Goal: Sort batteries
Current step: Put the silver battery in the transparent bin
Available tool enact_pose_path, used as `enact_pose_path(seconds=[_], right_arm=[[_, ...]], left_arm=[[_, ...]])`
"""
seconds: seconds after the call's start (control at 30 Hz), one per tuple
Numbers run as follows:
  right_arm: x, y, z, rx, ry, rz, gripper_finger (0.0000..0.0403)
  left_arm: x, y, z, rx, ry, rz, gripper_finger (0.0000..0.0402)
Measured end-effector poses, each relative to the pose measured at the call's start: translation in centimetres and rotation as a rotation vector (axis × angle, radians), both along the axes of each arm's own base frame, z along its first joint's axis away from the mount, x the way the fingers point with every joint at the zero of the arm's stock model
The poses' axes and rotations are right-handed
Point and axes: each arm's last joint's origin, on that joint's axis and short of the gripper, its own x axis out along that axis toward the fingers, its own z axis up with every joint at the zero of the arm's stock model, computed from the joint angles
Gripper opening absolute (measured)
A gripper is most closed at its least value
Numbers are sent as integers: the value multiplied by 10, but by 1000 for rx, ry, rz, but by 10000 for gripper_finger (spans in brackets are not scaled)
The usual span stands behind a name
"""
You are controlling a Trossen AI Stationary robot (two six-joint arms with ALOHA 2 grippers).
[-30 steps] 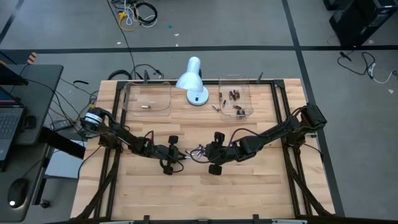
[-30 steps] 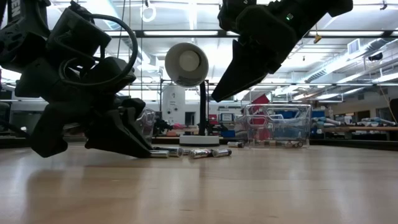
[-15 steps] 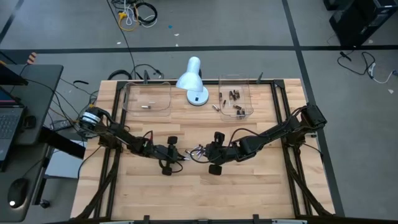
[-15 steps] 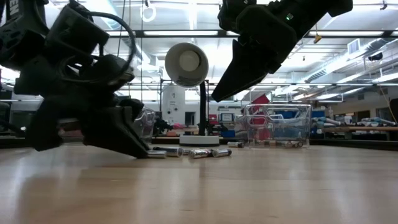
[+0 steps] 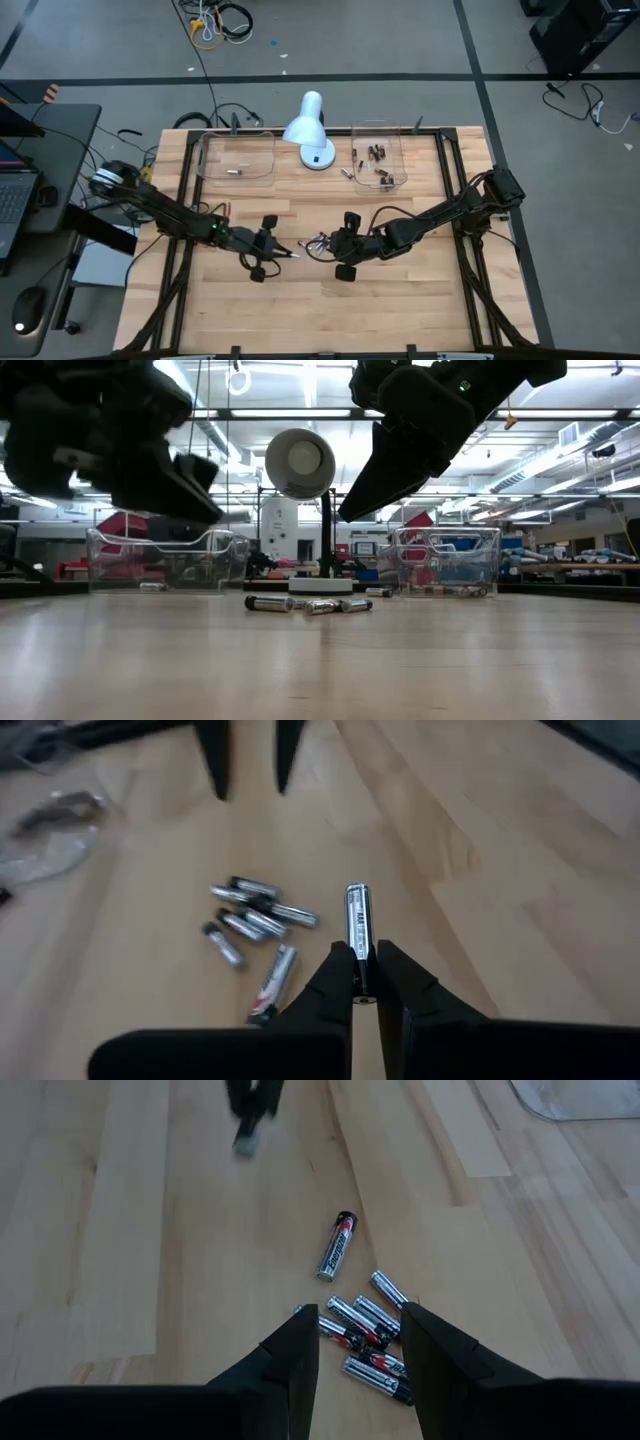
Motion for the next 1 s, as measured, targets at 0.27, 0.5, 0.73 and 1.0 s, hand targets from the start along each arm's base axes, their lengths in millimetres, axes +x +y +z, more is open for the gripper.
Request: enact_pose_path(seconds=[0.27, 0.5, 0.73, 1.0], right_arm=[[0, 0, 0, 1, -4, 0, 128], [2, -4, 1, 3, -11, -12, 128], [4, -7, 1, 8, -21, -23, 128], [4, -7, 2, 11, -34, -22, 128]], left_arm=[[-33, 25, 43, 133, -57, 251, 12], [-72, 71, 68, 178, -98, 681, 12], [-106, 111, 72, 129, -89, 1040, 12], [-121, 133, 65, 70, -4, 1221, 12]])
